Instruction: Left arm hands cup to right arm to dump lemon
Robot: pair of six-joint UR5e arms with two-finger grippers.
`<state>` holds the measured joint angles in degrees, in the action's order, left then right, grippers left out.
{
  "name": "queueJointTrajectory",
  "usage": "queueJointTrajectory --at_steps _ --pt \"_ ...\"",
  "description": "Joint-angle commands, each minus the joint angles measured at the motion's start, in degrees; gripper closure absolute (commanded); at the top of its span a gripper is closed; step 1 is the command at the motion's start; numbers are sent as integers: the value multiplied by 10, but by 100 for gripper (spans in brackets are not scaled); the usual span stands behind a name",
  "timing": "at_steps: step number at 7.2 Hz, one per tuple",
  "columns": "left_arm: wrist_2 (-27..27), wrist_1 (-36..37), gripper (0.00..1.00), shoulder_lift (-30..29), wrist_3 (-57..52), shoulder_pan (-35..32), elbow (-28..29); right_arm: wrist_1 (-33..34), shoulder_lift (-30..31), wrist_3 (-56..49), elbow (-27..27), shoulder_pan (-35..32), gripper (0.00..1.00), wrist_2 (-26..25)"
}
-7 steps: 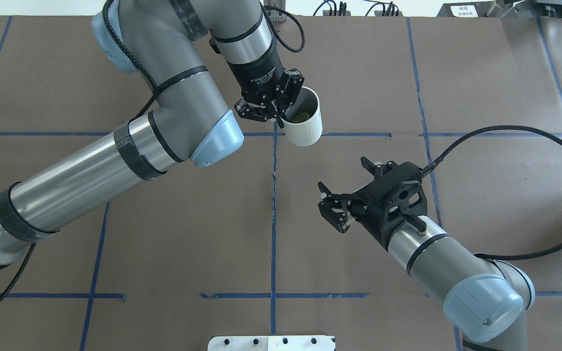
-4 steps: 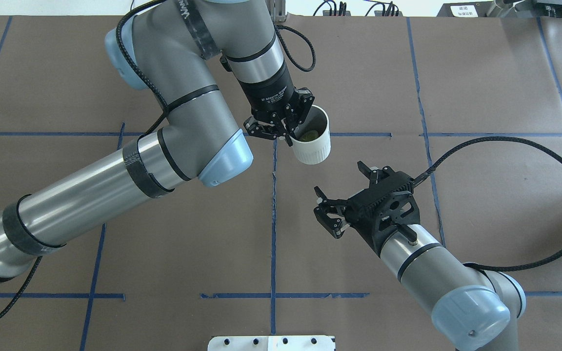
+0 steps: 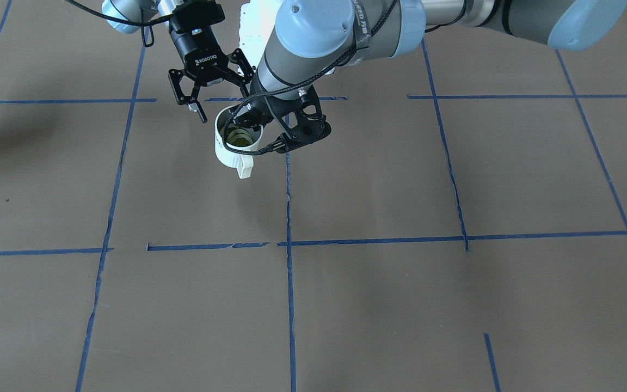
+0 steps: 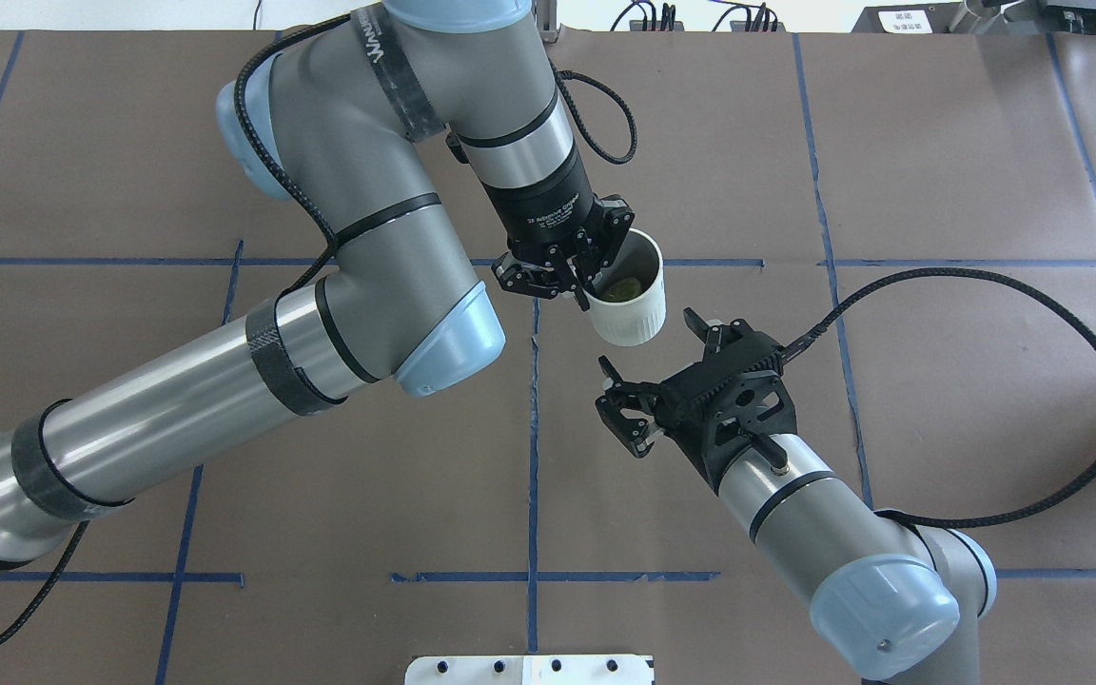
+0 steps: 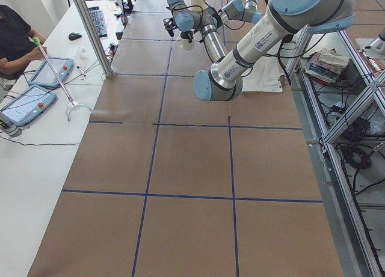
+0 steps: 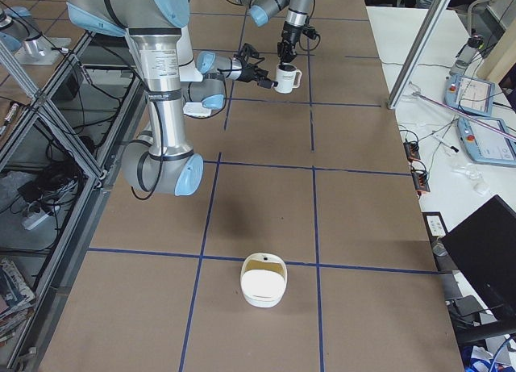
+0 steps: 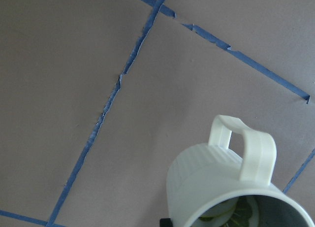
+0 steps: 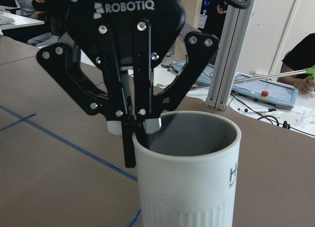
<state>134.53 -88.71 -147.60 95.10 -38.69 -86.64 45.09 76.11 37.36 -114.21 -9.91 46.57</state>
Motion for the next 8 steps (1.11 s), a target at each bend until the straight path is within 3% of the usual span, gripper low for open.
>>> queueJointTrajectory --at_steps 1,8 --pt "3 2 99 1 1 7 -6 0 -2 -1 0 -1 0 -7" --pt "12 2 99 3 24 20 -35 0 -2 0 7 -2 0 -9"
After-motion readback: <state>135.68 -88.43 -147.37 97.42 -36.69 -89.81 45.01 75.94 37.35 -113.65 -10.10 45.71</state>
